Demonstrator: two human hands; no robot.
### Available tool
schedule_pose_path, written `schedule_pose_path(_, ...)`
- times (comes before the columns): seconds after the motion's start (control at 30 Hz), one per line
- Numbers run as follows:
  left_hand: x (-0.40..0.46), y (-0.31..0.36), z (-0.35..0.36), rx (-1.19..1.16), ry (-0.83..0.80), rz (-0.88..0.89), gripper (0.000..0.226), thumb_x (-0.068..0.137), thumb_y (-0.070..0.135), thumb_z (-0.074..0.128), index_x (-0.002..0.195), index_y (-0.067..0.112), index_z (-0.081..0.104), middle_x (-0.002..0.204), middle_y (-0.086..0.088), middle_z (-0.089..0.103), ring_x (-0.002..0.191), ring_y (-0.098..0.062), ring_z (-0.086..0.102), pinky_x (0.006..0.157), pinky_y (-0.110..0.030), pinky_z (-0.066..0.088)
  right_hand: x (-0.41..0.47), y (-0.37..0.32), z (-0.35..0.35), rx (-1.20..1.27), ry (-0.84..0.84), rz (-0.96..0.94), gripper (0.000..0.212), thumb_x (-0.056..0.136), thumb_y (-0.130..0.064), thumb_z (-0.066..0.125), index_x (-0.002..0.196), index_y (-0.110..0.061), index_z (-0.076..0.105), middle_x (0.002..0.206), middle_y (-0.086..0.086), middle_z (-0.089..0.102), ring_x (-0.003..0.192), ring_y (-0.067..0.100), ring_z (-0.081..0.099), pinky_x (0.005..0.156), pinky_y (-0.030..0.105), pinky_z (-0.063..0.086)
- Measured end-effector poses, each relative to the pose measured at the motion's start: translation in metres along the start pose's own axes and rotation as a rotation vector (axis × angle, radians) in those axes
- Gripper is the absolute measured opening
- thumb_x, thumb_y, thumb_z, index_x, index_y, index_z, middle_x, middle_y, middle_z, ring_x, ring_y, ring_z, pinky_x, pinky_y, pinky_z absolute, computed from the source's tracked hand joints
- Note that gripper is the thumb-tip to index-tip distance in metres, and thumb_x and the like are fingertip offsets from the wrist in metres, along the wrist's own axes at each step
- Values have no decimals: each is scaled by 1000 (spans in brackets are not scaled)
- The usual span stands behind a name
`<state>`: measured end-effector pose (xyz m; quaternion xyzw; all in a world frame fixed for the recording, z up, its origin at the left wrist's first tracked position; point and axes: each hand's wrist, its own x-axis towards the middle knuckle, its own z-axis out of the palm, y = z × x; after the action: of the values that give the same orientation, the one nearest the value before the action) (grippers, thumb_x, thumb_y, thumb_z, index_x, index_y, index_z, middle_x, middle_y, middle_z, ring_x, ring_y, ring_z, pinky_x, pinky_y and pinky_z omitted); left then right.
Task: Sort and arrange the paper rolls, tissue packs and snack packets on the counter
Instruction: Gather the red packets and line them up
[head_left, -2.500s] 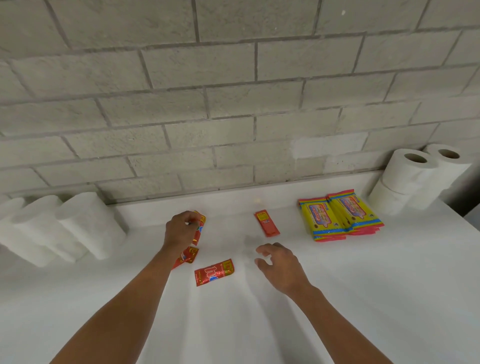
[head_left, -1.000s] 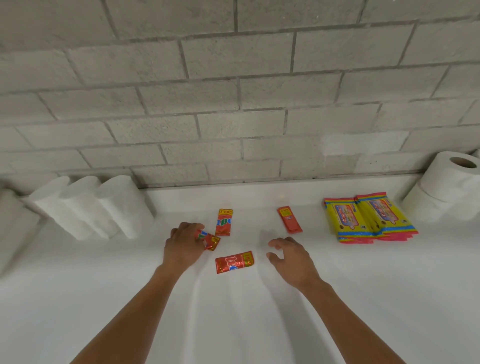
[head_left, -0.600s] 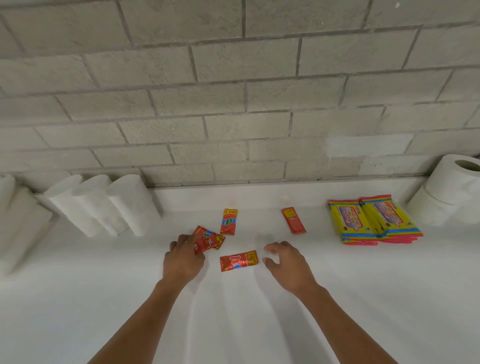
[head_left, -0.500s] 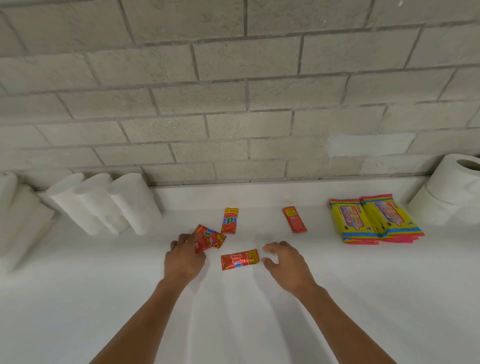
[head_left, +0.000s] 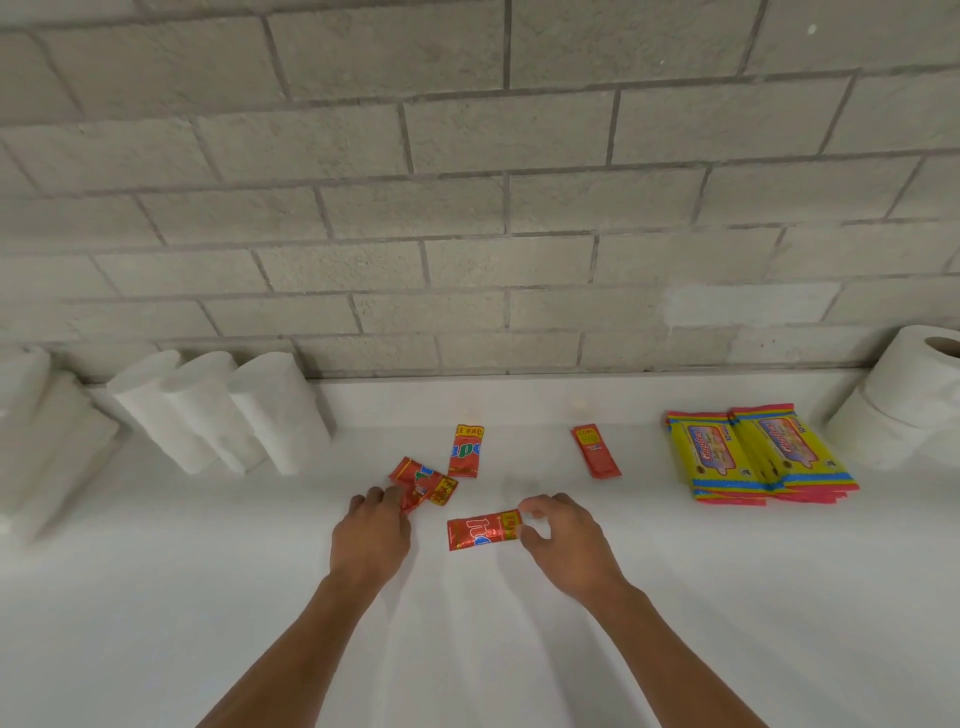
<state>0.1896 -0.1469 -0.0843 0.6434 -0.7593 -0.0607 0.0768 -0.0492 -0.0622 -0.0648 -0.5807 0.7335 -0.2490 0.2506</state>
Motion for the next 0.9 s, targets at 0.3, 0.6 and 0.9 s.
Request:
schedule_pose_path(0.3,-13,9,-3,-559,-112,-302,31,97,21,57,128,16,55,96,0,65,88,-17,64,79,-28,53,-6,-15,0,258,-81,80,30,94,-29,64,124,-23,64,117,-2,63,102,11,60,85,20,49)
schedule_pose_path(0.6,-58,51,-25,-1074,2,-261,42,90,16,71,124,35,55,105,9,67,94,-15,67,65,-20,53,-14,-31,-9,677,-252,310,23,92,-32,66,111,-20,70,104,0,72,77,12,66,69,23,55)
schedule_pose_path(0.9,-96,87,-20,-877,261,255,50,82,0,76,122,28,66,106,17,70,98,-4,67,85,-12,50,-16,-39,-31,985,-400,374,44,94,-48,60,110,-8,72,97,9,76,93,28,74,87,36,58)
